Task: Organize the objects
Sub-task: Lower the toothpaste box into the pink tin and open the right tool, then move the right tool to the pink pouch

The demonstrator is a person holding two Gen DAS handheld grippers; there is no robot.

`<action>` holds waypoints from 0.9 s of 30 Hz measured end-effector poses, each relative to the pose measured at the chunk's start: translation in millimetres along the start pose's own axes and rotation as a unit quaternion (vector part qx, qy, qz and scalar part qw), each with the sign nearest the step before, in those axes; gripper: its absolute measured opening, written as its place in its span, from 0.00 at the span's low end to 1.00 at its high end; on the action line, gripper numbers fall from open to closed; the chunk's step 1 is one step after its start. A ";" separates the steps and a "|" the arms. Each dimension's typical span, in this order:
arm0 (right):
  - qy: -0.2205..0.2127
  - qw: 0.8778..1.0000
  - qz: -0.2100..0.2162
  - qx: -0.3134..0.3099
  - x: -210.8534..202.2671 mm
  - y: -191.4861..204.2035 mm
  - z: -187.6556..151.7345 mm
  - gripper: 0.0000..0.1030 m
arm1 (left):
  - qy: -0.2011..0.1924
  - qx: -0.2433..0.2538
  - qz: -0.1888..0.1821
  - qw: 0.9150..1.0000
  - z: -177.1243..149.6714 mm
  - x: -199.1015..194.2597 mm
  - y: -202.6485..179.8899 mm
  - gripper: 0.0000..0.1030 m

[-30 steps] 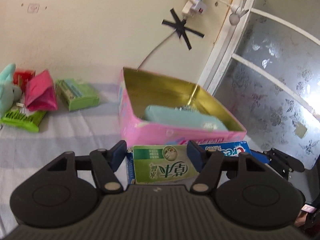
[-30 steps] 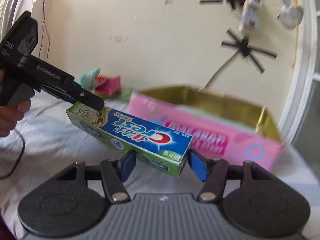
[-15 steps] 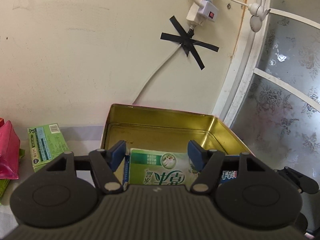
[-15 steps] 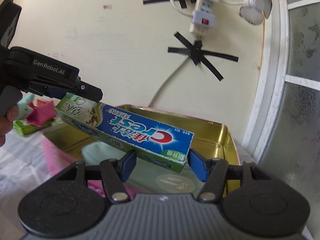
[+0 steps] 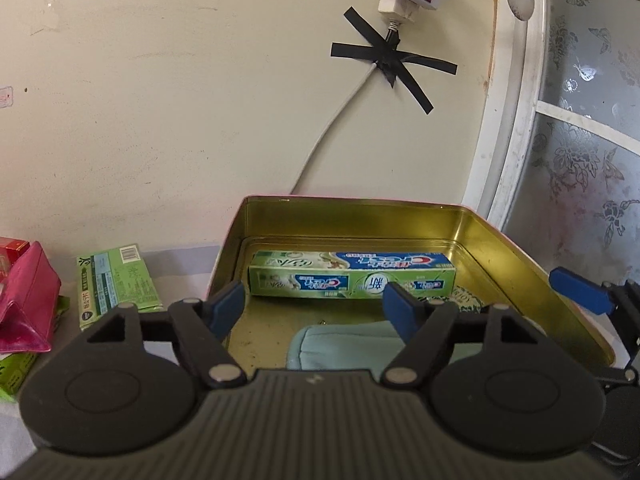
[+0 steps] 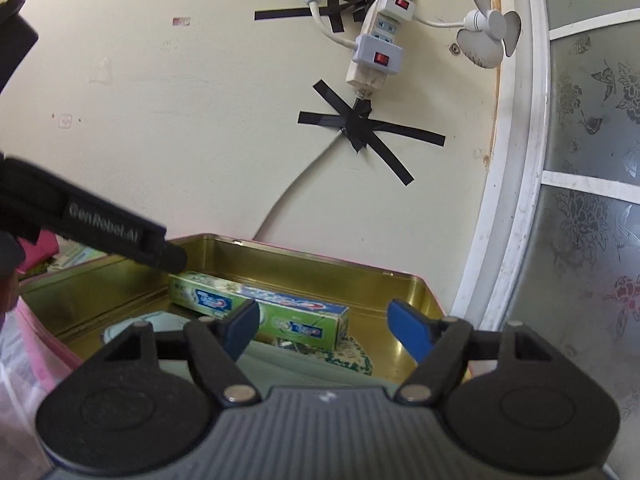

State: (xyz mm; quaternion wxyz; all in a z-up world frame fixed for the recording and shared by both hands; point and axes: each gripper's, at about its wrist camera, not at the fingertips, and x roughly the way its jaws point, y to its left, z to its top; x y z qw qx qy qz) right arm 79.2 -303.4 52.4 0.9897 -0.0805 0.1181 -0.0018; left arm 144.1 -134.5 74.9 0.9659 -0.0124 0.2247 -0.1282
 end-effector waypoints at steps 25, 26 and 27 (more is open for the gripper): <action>0.082 0.987 0.041 0.132 -70.9 41.3 -27.9 0.74 | 0.026 0.029 0.074 0.997 -71.5 -70.6 42.0 0.80; 0.089 0.985 0.048 0.141 -69.1 42.3 -27.9 0.74 | 0.031 0.030 0.079 0.996 -73.7 -69.0 45.2 0.80; 0.100 0.982 0.055 0.149 -66.5 43.5 -28.3 0.74 | 0.035 0.032 0.086 0.995 -75.7 -67.4 48.2 0.80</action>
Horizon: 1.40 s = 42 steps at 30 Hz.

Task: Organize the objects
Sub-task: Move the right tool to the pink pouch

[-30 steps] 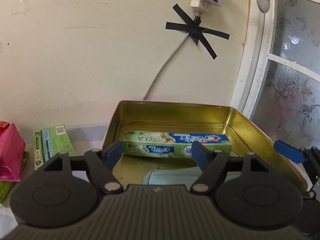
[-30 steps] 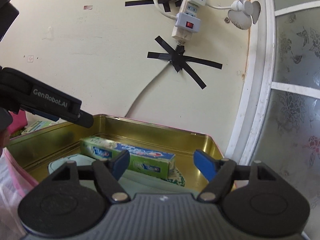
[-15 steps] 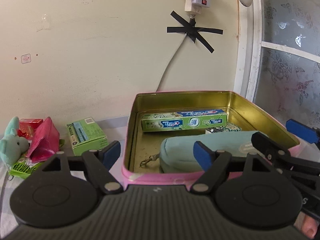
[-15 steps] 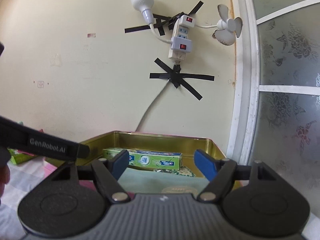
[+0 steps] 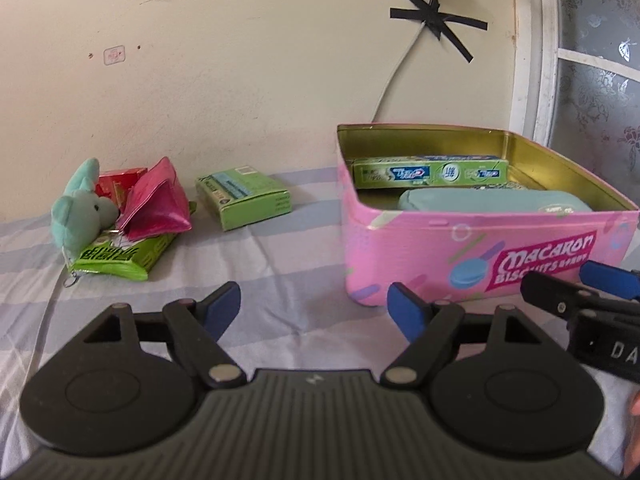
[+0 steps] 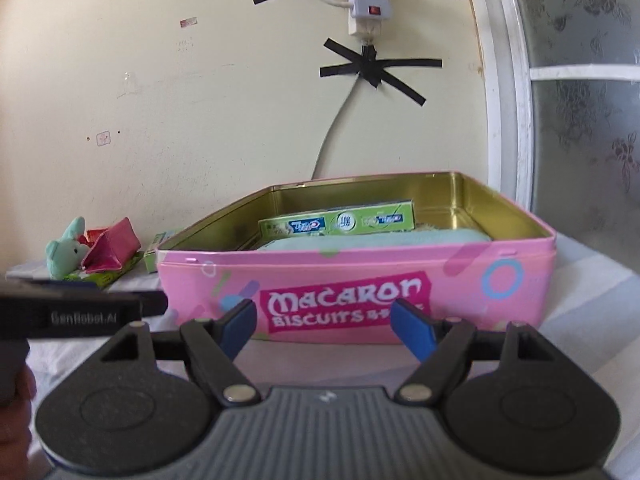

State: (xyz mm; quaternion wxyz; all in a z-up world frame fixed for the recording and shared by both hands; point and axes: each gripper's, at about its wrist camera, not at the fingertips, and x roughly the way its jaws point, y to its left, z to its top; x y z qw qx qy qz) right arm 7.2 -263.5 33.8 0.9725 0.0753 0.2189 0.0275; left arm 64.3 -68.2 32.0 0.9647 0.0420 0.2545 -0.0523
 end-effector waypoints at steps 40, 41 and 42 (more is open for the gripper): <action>0.085 0.975 0.155 -0.135 97.4 183.3 27.1 0.48 | 0.053 -0.177 0.131 0.974 -14.3 7.9 194.6 0.87; 0.074 0.976 0.145 -0.141 103.5 190.4 32.4 0.48 | 0.053 -0.176 0.130 0.974 -14.1 9.5 192.6 0.87; 0.064 0.978 0.132 -0.151 111.8 199.2 38.2 0.47 | 0.053 -0.176 0.128 0.975 -13.4 10.3 192.4 0.88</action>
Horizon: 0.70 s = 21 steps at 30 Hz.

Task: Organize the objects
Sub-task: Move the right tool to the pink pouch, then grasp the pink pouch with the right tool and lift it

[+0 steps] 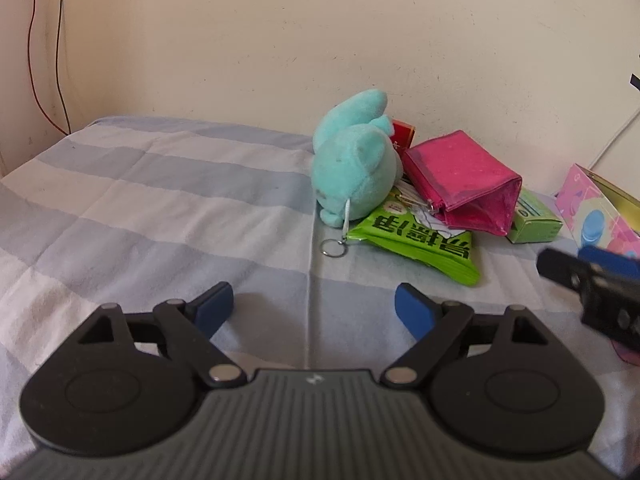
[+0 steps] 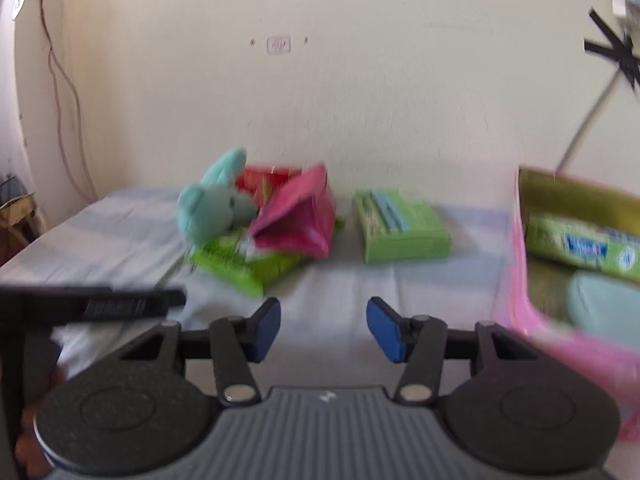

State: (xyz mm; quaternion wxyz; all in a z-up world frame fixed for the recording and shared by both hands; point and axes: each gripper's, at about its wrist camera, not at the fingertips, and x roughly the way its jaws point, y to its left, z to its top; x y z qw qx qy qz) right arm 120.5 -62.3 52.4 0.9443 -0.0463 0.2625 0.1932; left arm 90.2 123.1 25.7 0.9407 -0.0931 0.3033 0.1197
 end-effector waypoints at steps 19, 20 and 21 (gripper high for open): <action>-0.005 0.999 0.043 0.013 -28.0 -15.1 -8.8 0.09 | 0.004 -0.035 -0.042 0.998 5.8 2.2 13.1 0.91; -0.004 0.999 0.048 0.006 -43.0 -18.7 -18.8 0.09 | 0.004 -0.040 -0.051 0.998 6.3 1.9 15.3 0.91; -0.002 0.998 0.056 -0.004 -58.4 -22.7 -29.1 0.09 | 0.004 -0.046 -0.064 0.997 6.2 0.8 17.0 0.91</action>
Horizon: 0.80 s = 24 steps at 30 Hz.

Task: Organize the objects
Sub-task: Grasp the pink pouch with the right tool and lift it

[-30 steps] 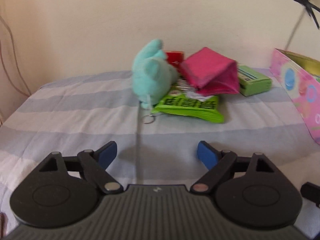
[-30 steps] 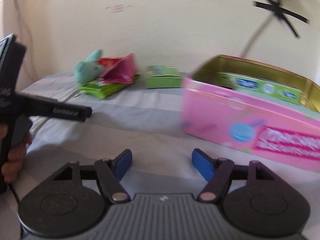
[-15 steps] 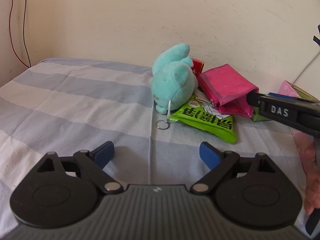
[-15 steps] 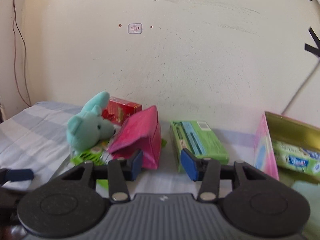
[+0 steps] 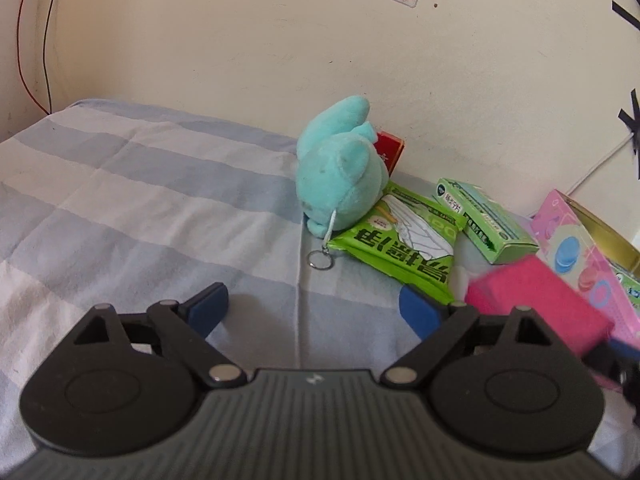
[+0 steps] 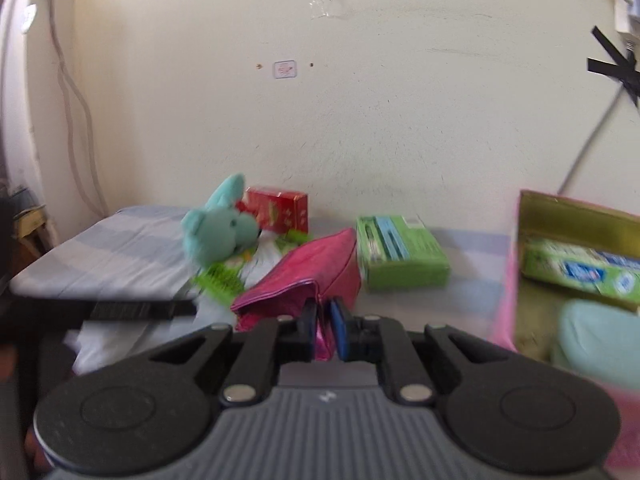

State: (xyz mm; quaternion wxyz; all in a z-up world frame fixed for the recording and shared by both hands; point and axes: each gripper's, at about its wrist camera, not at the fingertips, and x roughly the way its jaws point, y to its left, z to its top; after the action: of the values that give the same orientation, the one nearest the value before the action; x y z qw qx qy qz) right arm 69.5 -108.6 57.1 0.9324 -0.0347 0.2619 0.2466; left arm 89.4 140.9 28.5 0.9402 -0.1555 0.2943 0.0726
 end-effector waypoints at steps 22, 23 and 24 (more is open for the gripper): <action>-0.015 0.987 -0.003 0.157 -124.2 -98.0 -85.4 0.35 | 0.039 0.187 -0.294 0.936 -69.6 -45.1 -125.0 0.84; -0.008 0.988 0.001 0.156 -119.2 -94.9 -86.8 0.35 | 0.049 0.193 -0.296 0.934 -74.0 -40.8 -128.9 0.78; -0.001 0.988 0.007 0.154 -113.5 -92.7 -87.5 0.36 | 0.065 0.199 -0.306 0.929 -78.1 -36.3 -133.2 0.59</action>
State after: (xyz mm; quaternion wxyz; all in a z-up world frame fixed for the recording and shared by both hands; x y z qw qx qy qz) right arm -11.6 -256.8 33.2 0.9252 0.1112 0.2959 0.2098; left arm 48.7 -12.3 21.8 0.9071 -0.0518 0.3017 -0.2889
